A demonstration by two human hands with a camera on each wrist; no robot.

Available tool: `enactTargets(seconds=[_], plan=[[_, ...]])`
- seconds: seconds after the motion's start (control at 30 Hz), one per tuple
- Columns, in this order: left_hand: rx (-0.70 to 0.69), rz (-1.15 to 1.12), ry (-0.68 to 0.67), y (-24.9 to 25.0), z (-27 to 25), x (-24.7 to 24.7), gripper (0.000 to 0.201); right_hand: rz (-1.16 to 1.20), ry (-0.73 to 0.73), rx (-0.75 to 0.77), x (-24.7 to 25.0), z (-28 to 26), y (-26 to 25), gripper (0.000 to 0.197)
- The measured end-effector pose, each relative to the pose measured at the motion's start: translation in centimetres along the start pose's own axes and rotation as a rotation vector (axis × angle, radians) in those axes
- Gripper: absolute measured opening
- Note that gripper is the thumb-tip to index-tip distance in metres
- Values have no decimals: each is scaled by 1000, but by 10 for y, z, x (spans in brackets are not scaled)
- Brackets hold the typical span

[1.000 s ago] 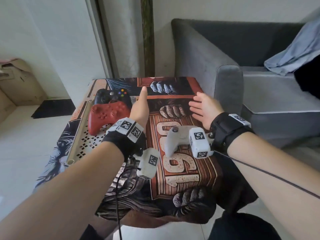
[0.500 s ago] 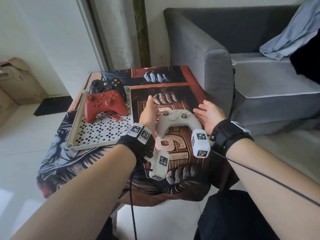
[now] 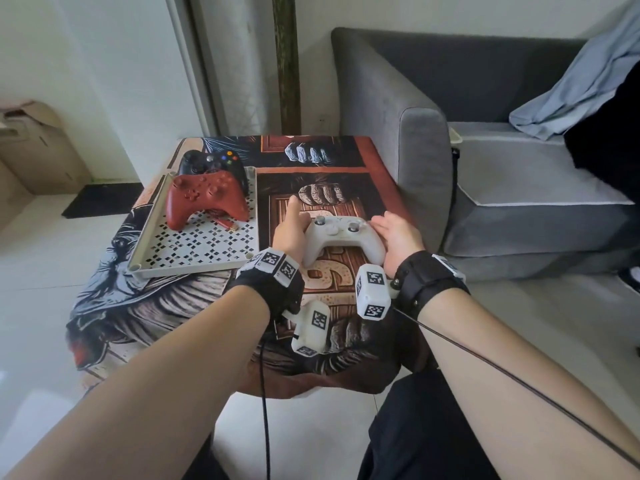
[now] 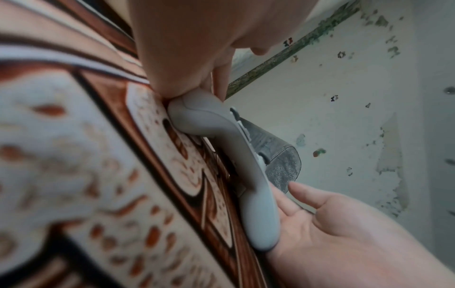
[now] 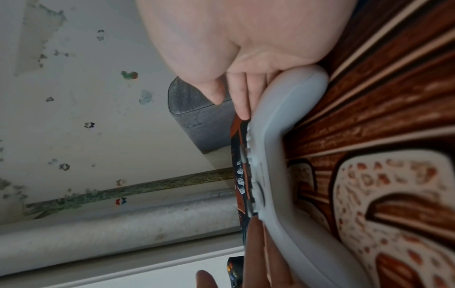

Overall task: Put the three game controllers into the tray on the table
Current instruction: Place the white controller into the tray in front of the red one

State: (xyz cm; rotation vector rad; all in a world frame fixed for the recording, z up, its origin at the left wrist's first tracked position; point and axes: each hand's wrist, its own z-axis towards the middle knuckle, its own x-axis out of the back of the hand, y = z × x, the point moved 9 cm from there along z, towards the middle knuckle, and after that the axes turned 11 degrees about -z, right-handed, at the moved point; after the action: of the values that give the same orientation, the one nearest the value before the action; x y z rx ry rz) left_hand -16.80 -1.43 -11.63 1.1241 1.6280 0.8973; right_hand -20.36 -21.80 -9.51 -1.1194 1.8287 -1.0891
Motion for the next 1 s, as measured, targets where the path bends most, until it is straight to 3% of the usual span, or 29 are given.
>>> enactTargets(seconds=[0.1, 0.23, 0.37, 0.43, 0.57, 0.67, 0.77, 1.0], plan=[[16, -66, 10, 16, -15, 0, 101, 17, 0, -6, -6, 1, -3, 44], [-30, -153, 50, 44, -24, 13, 67, -5, -56, 54, -31, -4, -23, 42], [-92, -185, 174, 72, -23, 54, 85, -49, -87, 106, -73, -15, -38, 24], [-102, -159, 172, 85, -21, 68, 85, -57, -107, 95, -93, -17, -37, 17], [-88, -140, 115, 108, -20, 99, 92, -67, -176, 81, -136, -22, -30, 29], [-118, -138, 87, 122, -24, 115, 85, -56, -191, 84, -158, -27, -25, 30], [-167, -187, 63, 130, -25, 132, 82, -32, -174, 84, -180, -27, -16, 19], [-167, -264, 190, 120, -14, 190, 74, -131, -225, 110, -222, -32, 0, 13]])
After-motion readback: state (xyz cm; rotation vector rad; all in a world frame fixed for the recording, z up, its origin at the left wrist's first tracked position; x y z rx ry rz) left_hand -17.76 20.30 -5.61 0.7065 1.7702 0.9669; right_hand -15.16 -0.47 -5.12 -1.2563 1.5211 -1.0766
